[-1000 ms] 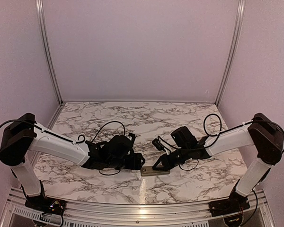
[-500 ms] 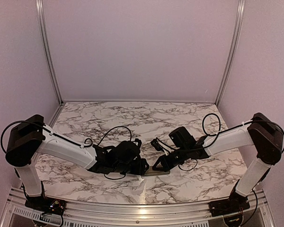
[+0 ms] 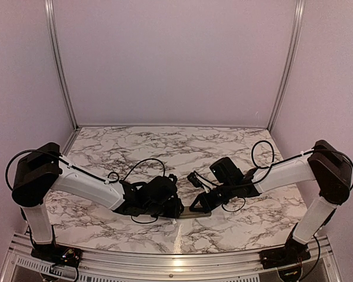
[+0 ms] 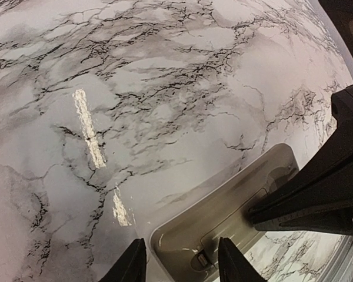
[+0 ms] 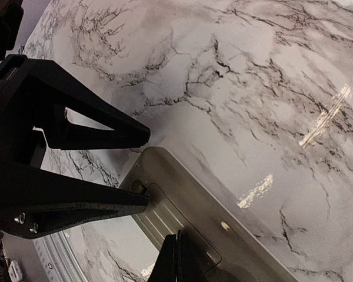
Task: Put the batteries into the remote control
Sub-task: Press the battery cover on the remote control.
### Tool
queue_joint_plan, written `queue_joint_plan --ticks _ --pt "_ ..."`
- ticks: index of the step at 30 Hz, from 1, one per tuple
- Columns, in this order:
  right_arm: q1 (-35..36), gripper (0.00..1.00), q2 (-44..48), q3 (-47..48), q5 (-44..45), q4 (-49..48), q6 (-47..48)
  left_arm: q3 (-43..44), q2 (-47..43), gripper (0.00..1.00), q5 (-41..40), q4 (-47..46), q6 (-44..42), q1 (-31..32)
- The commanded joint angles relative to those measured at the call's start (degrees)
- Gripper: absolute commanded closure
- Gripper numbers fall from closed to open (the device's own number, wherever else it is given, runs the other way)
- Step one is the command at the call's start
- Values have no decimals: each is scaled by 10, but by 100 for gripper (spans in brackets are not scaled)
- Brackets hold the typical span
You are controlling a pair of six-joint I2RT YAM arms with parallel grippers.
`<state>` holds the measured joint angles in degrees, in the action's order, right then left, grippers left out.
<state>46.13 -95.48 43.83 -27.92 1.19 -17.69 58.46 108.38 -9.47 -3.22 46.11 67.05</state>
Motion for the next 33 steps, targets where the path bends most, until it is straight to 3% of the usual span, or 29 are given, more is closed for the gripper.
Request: queue_joint_plan --ticks 1,26,33 --pt "7 100 -15 5 25 52 7 13 13 59 -5 31 6 2" --pt "7 100 -15 5 32 57 10 11 11 75 -14 100 10 1" --pt "7 100 -13 9 28 56 10 -5 -21 65 -14 67 -4 0"
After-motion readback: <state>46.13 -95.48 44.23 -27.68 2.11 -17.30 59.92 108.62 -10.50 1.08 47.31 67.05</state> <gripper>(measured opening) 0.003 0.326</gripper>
